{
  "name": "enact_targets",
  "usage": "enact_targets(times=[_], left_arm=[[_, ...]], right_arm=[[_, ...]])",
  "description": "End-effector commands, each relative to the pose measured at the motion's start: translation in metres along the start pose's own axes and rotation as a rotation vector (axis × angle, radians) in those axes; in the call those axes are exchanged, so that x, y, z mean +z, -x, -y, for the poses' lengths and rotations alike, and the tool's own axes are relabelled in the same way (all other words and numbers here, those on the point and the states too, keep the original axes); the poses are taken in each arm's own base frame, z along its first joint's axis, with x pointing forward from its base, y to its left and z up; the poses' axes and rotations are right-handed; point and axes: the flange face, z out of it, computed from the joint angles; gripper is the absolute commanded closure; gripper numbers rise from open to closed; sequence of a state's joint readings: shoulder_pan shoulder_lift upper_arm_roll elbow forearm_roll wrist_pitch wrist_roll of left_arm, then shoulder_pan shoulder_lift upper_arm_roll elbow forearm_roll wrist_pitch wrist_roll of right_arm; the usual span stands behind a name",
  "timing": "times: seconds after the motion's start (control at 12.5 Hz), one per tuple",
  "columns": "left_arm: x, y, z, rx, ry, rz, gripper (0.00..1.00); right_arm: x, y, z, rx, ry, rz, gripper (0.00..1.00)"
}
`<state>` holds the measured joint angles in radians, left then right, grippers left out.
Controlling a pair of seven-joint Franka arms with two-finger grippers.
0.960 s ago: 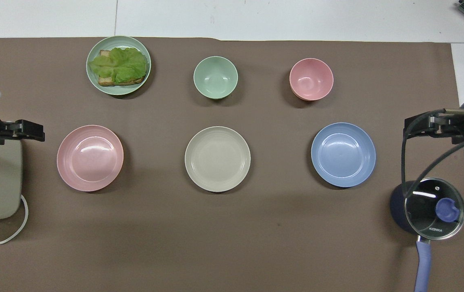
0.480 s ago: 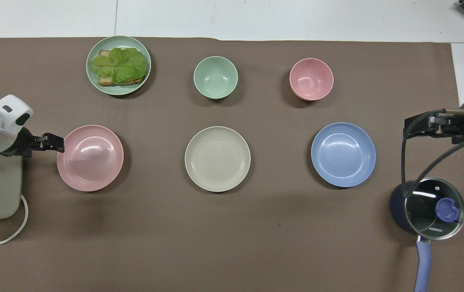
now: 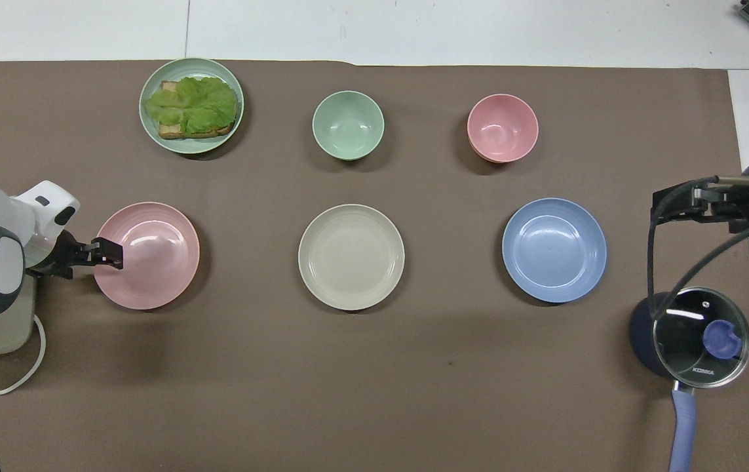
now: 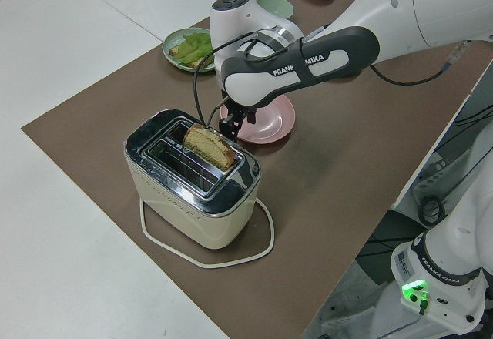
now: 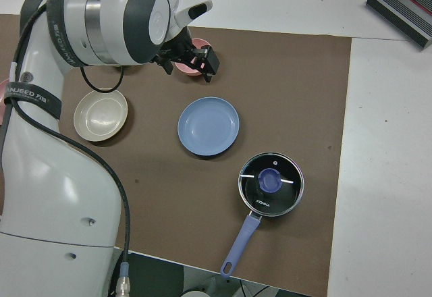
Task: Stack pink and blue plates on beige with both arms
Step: 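Grip the pink plate rim and slide it onto the beige plate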
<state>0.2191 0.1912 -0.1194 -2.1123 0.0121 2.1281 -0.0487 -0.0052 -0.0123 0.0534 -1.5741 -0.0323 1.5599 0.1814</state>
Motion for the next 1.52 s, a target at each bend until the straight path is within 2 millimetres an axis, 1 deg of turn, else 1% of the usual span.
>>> enact_targets(times=[0.0,0.08,0.16,0.24,0.32,0.56,0.72,0.88,0.96,1.04,1.12,1.2,1.28,1.36,1.44], left_arm=[[0.001,0.02,0.001,-0.033,-0.012,-0.009,0.0],[0.003,0.021,0.0,-0.028,-0.013,-0.004,0.3],[0.002,0.02,0.0,-0.025,-0.013,-0.006,0.66],[0.001,0.02,-0.001,-0.016,-0.013,-0.007,0.92],[0.0,0.019,-0.001,-0.016,-0.013,-0.007,1.0],[-0.003,0.016,-0.006,-0.006,-0.015,0.0,1.0],[-0.015,0.012,-0.004,-0.002,-0.014,0.022,1.0],[-0.045,0.008,-0.008,0.001,-0.016,0.054,1.0],[-0.065,0.007,-0.01,-0.008,0.007,0.075,1.0],[-0.09,0.005,-0.014,-0.021,0.047,0.087,1.0],[-0.109,0.004,-0.019,-0.033,0.081,0.104,1.0],[-0.119,0.006,-0.034,-0.023,0.106,0.109,1.0],[-0.122,0.011,-0.058,-0.017,0.118,0.112,1.0],[-0.121,0.015,-0.095,-0.04,0.104,0.109,1.0],[-0.119,0.024,-0.139,-0.066,0.086,0.102,1.0]], right_arm=[[0.0,0.003,-0.003,-0.006,-0.012,0.008,0.0],[0.0,0.003,-0.004,-0.005,-0.012,0.008,0.0],[0.0,0.004,-0.003,-0.006,-0.012,0.008,0.0],[0.0,0.004,-0.004,-0.005,-0.012,0.008,0.0],[0.0,0.004,-0.004,-0.005,-0.012,0.008,0.0],[0.0,0.004,-0.004,-0.005,-0.012,0.008,0.0],[0.0,0.004,-0.004,-0.005,-0.012,0.008,0.0],[0.0,0.004,-0.004,-0.005,-0.012,0.008,0.0],[0.0,0.004,-0.004,-0.005,-0.012,0.008,0.0],[0.0,0.004,-0.004,-0.005,-0.012,0.008,0.0],[0.0,0.004,-0.004,-0.005,-0.012,0.008,0.0],[0.0,0.004,-0.004,-0.005,-0.012,0.008,0.0],[0.0,0.004,-0.004,-0.005,-0.012,0.008,0.0],[0.0,0.004,-0.004,-0.006,-0.012,0.008,0.0],[0.0,0.004,-0.004,-0.006,-0.012,0.01,0.0]])
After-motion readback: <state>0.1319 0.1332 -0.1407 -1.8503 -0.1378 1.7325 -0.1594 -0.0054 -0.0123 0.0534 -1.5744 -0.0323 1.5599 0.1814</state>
